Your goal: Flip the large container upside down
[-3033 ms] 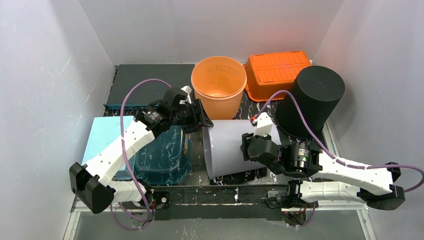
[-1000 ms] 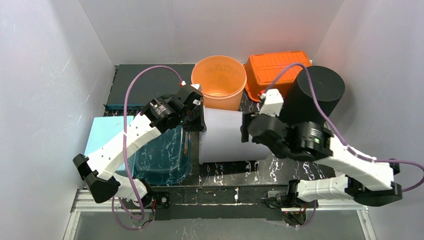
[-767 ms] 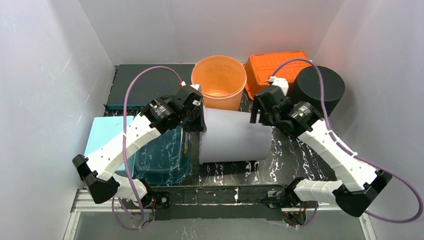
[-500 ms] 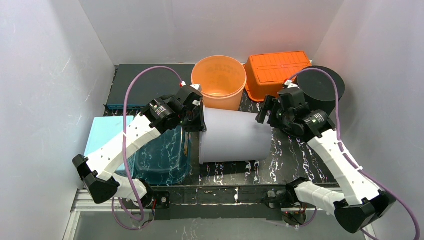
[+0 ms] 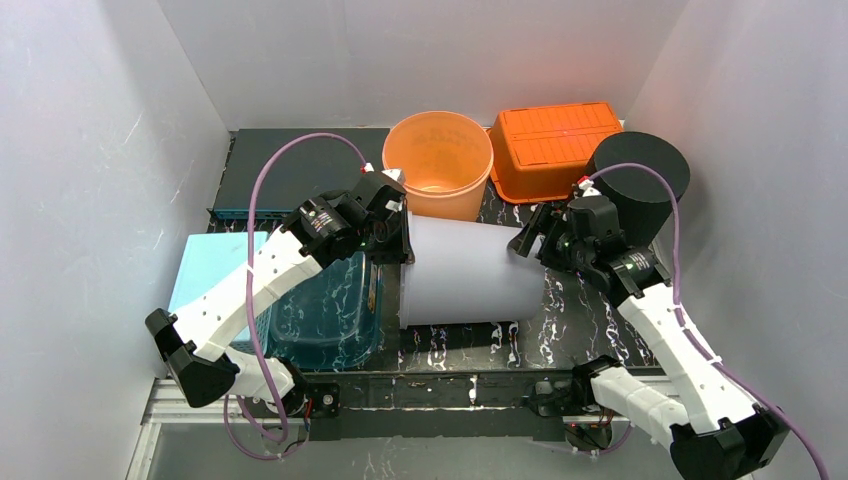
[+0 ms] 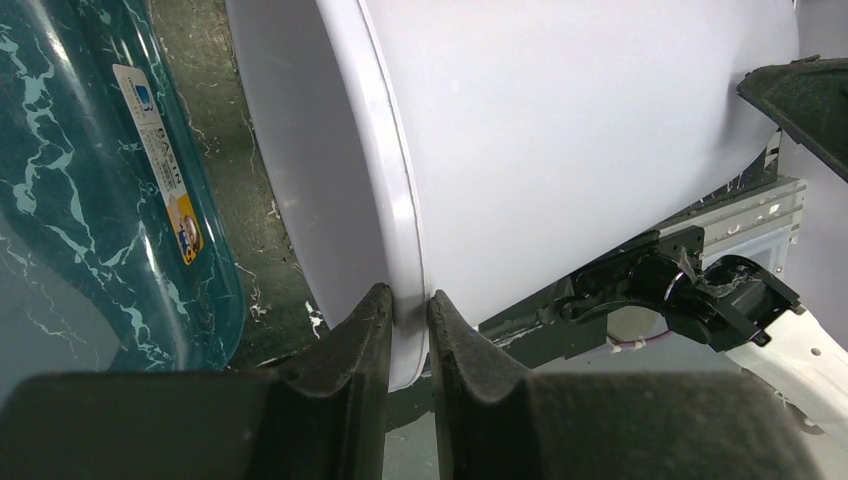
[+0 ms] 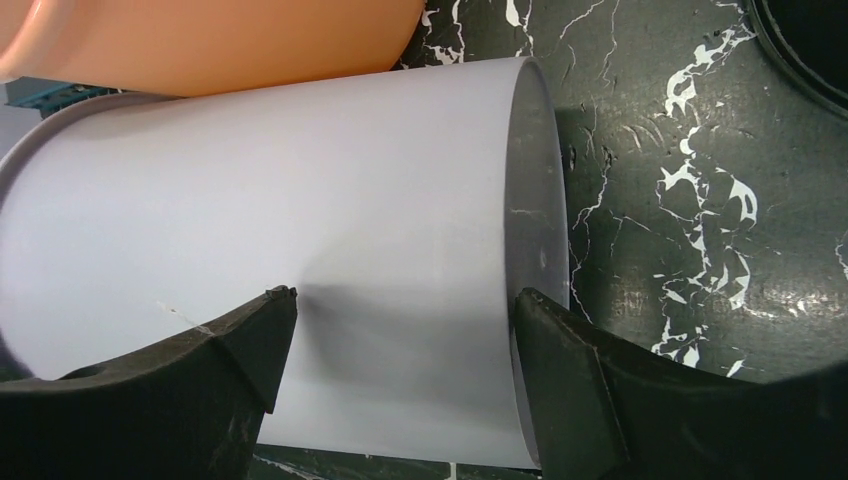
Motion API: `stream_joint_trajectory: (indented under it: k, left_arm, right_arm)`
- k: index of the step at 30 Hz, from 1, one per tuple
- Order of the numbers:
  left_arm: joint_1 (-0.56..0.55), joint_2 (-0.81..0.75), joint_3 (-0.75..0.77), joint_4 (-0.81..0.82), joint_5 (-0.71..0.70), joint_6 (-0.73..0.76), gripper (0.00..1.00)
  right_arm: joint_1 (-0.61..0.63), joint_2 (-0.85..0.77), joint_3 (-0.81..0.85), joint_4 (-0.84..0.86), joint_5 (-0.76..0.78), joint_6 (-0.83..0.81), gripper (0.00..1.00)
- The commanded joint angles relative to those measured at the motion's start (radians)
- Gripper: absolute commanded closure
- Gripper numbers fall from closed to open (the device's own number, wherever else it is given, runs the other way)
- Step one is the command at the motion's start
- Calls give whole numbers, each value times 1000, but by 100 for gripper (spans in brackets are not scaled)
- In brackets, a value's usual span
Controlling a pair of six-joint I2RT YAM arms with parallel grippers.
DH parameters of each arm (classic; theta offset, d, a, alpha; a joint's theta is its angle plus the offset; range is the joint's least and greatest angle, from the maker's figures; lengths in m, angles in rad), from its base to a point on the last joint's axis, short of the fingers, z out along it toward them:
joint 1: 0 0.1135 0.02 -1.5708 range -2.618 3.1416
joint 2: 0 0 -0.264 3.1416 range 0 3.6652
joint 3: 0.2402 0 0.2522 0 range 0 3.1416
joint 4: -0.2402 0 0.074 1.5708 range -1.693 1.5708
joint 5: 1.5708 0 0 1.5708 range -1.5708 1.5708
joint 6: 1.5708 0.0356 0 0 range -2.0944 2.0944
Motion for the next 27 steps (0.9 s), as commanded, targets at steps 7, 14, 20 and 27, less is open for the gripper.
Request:
stream_joint_trajectory:
  k: [7, 14, 20, 27]
  left_arm:
    - [-10, -30, -49, 64, 130, 38, 95]
    - [-13, -61, -95, 171, 255, 12, 96]
    - [-15, -87, -146, 245, 302, -32, 97]
    - [-21, -118, -236, 380, 377, -114, 98]
  right_arm:
    - [-10, -112, -4, 122, -47, 63, 18]
    - [-10, -189, -7, 160, -128, 137, 21]
    - [-9, -240, 18, 154, -139, 168, 22]
    - [-10, -273, 63, 119, -161, 187, 23]
